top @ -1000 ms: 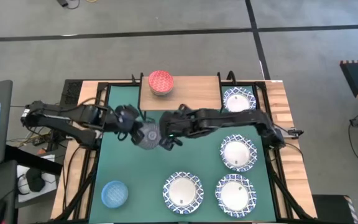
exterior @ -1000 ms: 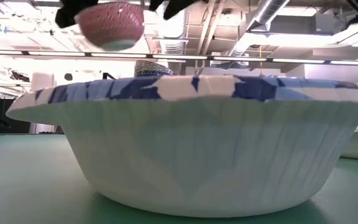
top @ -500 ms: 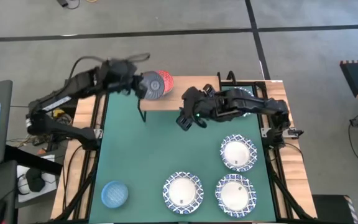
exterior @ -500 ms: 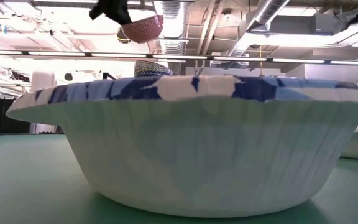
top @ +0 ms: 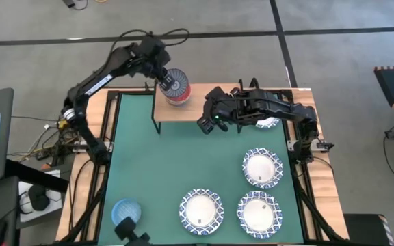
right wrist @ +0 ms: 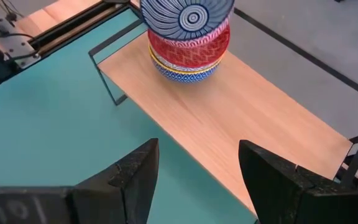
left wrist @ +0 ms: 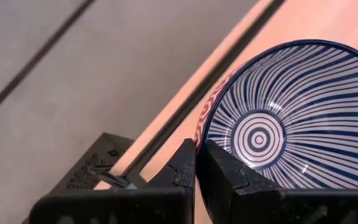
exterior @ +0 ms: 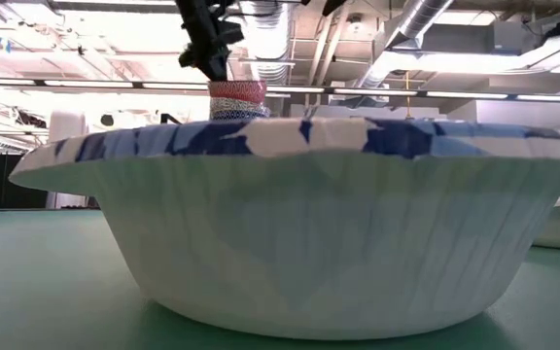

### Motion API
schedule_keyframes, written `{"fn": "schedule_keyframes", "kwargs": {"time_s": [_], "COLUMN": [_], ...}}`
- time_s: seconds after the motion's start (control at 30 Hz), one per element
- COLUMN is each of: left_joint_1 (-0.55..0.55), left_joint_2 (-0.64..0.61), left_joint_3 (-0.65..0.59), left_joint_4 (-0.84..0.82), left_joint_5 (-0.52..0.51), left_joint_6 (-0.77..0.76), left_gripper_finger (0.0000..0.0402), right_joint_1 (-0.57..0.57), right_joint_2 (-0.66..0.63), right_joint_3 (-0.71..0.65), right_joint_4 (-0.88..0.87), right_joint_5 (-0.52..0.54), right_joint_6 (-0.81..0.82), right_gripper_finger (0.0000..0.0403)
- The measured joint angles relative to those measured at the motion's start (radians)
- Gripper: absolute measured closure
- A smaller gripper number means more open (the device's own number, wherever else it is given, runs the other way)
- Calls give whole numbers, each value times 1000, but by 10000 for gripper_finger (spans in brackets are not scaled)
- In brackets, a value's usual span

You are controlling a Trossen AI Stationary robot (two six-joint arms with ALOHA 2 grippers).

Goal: Place and stack bowls onto a shelf
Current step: Stack the dark blue bowl on top of the red bowl on the shelf

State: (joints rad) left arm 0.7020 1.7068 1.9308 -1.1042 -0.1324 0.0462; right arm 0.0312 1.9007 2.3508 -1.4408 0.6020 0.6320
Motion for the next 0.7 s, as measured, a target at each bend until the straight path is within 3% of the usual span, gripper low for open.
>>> {"fn": "schedule_keyframes", "kwargs": {"time_s": [0.33, 0.7], "left_joint_1": [23, 43], "left_joint_2": [95, 92], "left_joint_3": [65, 67], "left_joint_4": [-64, -127], "left_joint_5": [83, 82], "left_joint_6": [10, 2], "left_gripper_finger": [386, 313], "right_joint_1": [2, 1], "right_joint_2": [0, 1], "right_joint_3": [0, 0], "right_joint_4": [-69, -73], "right_joint_5": [-4, -16], "right_joint_6": [51, 48], "right_gripper_finger": [155, 155]}}
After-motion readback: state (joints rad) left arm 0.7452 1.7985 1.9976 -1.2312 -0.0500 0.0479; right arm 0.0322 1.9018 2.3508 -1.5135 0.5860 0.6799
